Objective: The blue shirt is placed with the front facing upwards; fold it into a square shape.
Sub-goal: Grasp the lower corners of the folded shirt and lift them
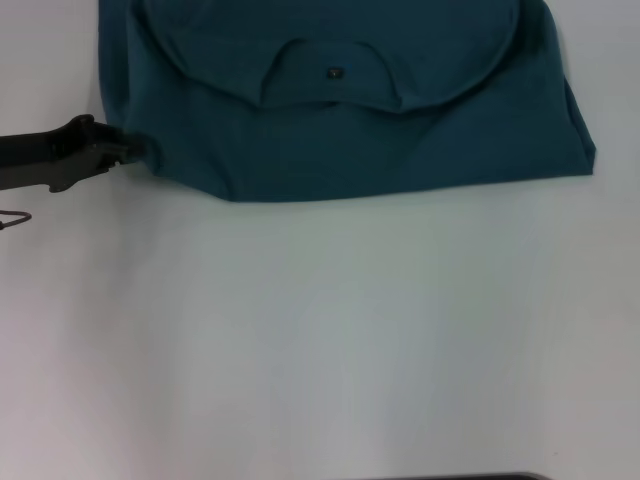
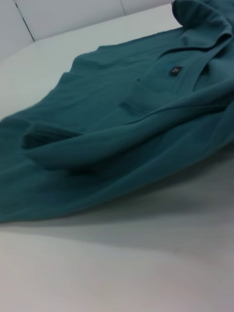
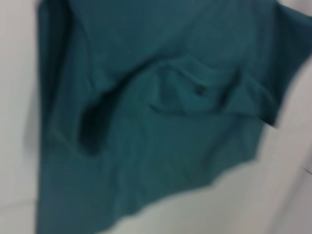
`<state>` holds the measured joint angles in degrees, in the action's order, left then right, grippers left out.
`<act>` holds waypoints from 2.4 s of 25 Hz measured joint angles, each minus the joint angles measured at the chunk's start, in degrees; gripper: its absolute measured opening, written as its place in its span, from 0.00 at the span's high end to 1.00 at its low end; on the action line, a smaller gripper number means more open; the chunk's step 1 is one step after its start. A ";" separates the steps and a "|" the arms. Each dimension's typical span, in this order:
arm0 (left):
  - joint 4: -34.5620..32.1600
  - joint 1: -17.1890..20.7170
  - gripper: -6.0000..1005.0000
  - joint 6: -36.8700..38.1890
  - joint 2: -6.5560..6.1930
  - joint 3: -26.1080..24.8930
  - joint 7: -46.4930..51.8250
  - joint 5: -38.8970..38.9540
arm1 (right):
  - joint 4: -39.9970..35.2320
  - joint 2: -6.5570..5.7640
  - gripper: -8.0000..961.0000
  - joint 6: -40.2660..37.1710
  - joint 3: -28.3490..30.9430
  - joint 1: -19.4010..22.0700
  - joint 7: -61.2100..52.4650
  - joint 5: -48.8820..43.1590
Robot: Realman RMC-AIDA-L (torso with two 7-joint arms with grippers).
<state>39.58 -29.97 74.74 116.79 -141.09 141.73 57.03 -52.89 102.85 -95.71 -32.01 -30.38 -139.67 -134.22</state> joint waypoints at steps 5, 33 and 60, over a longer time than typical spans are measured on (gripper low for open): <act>1.36 0.61 0.88 1.29 0.20 -0.25 -0.03 -0.03 | 0.78 1.99 0.07 1.43 -0.36 -1.72 0.45 -3.15; 1.31 0.99 0.88 1.51 -0.17 -0.58 -0.67 -0.07 | 9.72 3.48 0.08 10.87 1.71 -1.87 -0.74 -3.24; 1.44 2.17 0.88 1.91 0.00 -0.67 -0.76 0.05 | 11.19 3.65 0.08 14.33 -2.39 -2.70 6.46 -4.11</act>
<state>41.02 -27.80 76.65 116.79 -141.77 140.97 57.09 -41.70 106.49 -81.39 -34.40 -33.08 -133.21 -138.33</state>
